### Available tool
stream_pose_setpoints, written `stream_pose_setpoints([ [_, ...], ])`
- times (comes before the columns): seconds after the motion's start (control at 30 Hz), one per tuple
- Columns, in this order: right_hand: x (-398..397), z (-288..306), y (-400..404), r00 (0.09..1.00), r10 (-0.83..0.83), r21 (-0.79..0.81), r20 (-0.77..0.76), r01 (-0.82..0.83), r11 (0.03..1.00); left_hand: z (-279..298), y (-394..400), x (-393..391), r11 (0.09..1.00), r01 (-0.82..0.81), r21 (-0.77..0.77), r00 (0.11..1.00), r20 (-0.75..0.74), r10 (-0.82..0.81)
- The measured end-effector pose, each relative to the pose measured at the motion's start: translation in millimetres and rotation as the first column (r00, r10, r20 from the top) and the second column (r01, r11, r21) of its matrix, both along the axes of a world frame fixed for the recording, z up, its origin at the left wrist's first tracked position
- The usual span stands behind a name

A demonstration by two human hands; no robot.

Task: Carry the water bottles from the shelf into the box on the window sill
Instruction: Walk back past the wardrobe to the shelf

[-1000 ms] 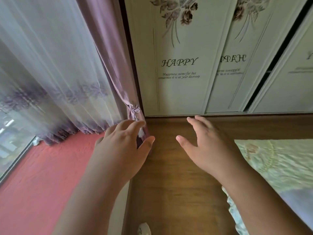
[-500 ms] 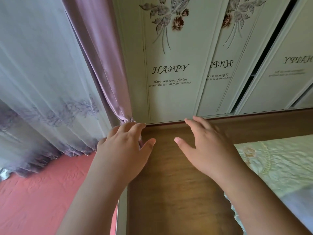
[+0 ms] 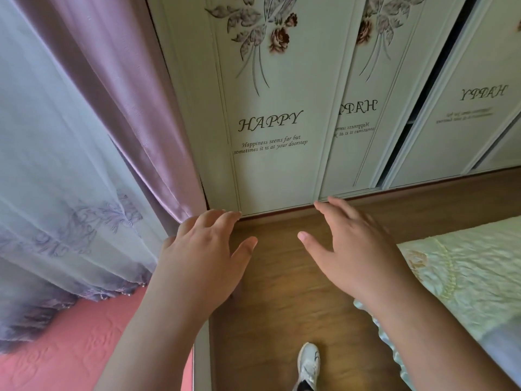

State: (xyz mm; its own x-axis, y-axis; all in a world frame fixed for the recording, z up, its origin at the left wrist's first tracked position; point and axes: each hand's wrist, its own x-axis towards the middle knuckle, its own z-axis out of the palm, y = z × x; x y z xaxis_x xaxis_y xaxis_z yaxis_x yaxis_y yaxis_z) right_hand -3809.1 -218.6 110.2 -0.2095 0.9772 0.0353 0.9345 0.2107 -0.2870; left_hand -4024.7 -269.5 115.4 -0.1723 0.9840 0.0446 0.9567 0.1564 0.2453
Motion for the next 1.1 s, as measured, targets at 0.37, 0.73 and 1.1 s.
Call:
stream_pose_setpoints([
  [0.37, 17.4, 4.3, 167.7, 0.994, 0.062, 0.041, -0.088, -0.059, 0.997, 25.7, 164.0, 26.8, 1.000, 0.003, 0.008, 0.999, -0.040, -0.002],
  [0.73, 57.8, 12.2, 285.8, 1.000, 0.012, 0.029, -0.026, -0.012, 1.000, 23.6, 285.2, 71.8, 0.998, 0.062, -0.027, 0.998, -0.020, -0.063],
  [1.1, 92.8, 5.6, 382.5, 0.959, -0.284, -0.080, 0.015, 0.285, 0.955, 8.7, 447.7, 104.9, 0.930, 0.368, 0.022, 0.927, 0.071, -0.368],
])
